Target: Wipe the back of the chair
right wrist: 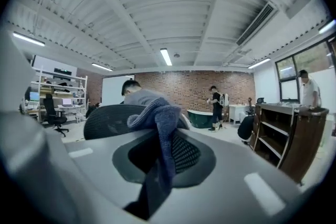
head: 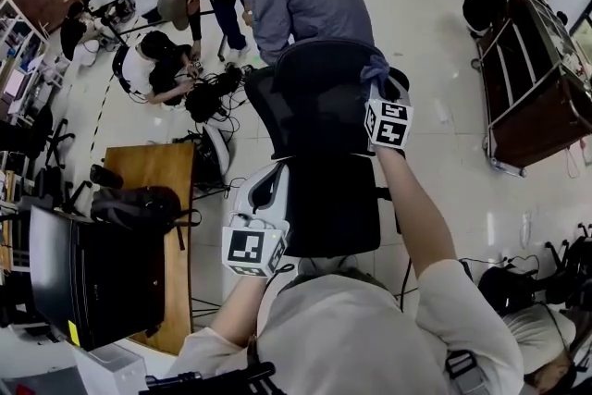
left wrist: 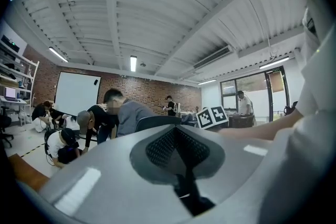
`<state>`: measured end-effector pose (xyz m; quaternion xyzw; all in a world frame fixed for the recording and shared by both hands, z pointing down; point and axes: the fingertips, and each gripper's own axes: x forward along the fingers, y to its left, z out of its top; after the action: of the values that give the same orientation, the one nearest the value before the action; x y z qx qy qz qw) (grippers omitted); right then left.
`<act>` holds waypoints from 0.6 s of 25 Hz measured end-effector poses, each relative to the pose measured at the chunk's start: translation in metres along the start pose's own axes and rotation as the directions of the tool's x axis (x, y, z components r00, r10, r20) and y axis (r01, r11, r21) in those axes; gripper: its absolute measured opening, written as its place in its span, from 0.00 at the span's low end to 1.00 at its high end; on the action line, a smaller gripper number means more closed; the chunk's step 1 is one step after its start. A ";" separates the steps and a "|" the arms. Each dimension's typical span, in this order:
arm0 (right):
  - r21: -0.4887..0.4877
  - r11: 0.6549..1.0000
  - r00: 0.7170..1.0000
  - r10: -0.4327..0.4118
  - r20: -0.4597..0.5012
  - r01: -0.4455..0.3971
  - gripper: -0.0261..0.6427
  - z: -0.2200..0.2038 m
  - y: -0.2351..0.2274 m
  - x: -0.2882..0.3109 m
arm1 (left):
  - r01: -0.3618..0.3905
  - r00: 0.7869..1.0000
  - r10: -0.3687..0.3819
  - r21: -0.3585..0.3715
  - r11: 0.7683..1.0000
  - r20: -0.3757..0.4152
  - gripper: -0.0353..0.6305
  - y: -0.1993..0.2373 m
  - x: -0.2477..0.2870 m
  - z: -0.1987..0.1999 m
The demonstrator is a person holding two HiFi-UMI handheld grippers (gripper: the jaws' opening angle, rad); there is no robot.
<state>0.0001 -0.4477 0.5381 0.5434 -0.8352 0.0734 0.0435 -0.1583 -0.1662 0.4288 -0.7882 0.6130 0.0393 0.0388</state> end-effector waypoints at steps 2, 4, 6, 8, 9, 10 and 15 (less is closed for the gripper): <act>-0.023 0.996 0.996 0.087 0.034 -0.086 0.11 -0.007 0.045 -0.008 | -0.018 1.000 0.018 0.003 1.000 -0.002 0.15 0.005 -0.003 -0.003; -0.041 0.982 0.982 0.185 0.046 -0.183 0.11 -0.027 0.096 -0.005 | -0.049 0.999 0.049 -0.006 0.999 -0.017 0.15 0.011 -0.007 -0.007; -0.050 0.965 0.965 0.259 0.039 -0.257 0.11 -0.052 0.140 0.012 | -0.078 0.997 0.078 -0.006 0.997 -0.027 0.15 0.017 -0.011 -0.007; -0.056 0.955 0.955 0.294 0.036 -0.292 0.11 -0.072 0.172 0.037 | -0.107 0.994 0.107 0.002 0.994 -0.032 0.15 0.024 -0.015 -0.005; -0.060 0.952 0.953 0.302 0.037 -0.299 0.11 -0.079 0.183 0.049 | -0.123 0.992 0.123 0.003 0.992 -0.039 0.15 0.029 -0.018 -0.004; -0.062 0.951 0.951 0.306 0.037 -0.304 0.11 -0.083 0.193 0.060 | -0.139 0.989 0.139 0.003 0.990 -0.047 0.15 0.036 -0.022 -0.004; -0.020 0.960 0.959 0.281 0.027 -0.280 0.11 -0.090 0.199 0.091 | -0.229 0.969 0.227 -0.011 0.973 -0.099 0.15 0.063 -0.045 -0.013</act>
<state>-0.2197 -0.4350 0.6258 0.4202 -0.9048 0.0640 0.0249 -0.2303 -0.1398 0.4462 -0.7140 0.7001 0.0119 -0.0046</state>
